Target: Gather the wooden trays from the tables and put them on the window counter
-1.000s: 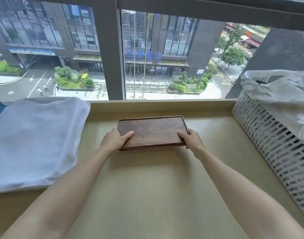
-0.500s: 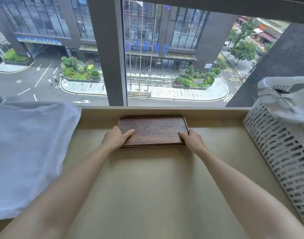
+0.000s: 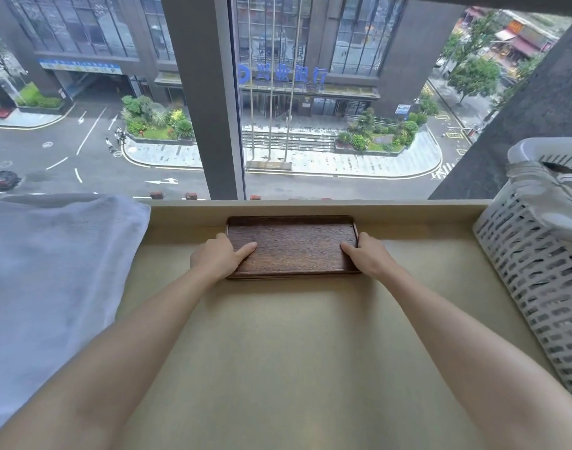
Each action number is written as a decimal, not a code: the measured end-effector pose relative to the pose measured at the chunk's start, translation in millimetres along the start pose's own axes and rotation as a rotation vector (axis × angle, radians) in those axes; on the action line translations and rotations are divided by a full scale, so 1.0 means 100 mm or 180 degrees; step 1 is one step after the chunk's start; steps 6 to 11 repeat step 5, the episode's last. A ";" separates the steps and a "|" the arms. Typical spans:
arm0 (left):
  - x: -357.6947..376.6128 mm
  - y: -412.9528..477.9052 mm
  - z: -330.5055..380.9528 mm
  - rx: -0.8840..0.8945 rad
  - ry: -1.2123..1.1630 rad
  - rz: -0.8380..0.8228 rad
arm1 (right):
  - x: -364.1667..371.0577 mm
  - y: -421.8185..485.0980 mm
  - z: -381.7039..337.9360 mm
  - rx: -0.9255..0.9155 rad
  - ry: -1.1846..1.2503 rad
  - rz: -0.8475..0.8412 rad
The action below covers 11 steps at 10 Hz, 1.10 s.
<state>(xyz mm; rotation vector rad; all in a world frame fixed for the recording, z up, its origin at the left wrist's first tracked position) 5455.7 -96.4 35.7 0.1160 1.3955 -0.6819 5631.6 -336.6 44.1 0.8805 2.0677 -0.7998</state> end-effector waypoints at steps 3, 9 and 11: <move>-0.26 -0.14 0.08 0.0325 0.0390 0.0425 | -0.02 -0.10 -0.12 0.0145 -0.0150 -0.0058; -0.83 -0.33 0.13 0.0871 0.0762 0.1230 | -0.34 -0.26 -0.50 -0.0312 -0.0745 0.0387; -0.83 -0.33 0.13 0.0871 0.0762 0.1230 | -0.34 -0.26 -0.50 -0.0312 -0.0745 0.0387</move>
Point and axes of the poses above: each hand's wrist, its own y-axis towards the middle knuckle, its own x-axis out of the palm, z = x × y, the point moved 5 cm from there along y, towards the middle knuckle, and after that the axes turned 10 degrees about -x, right-handed, at the moved point
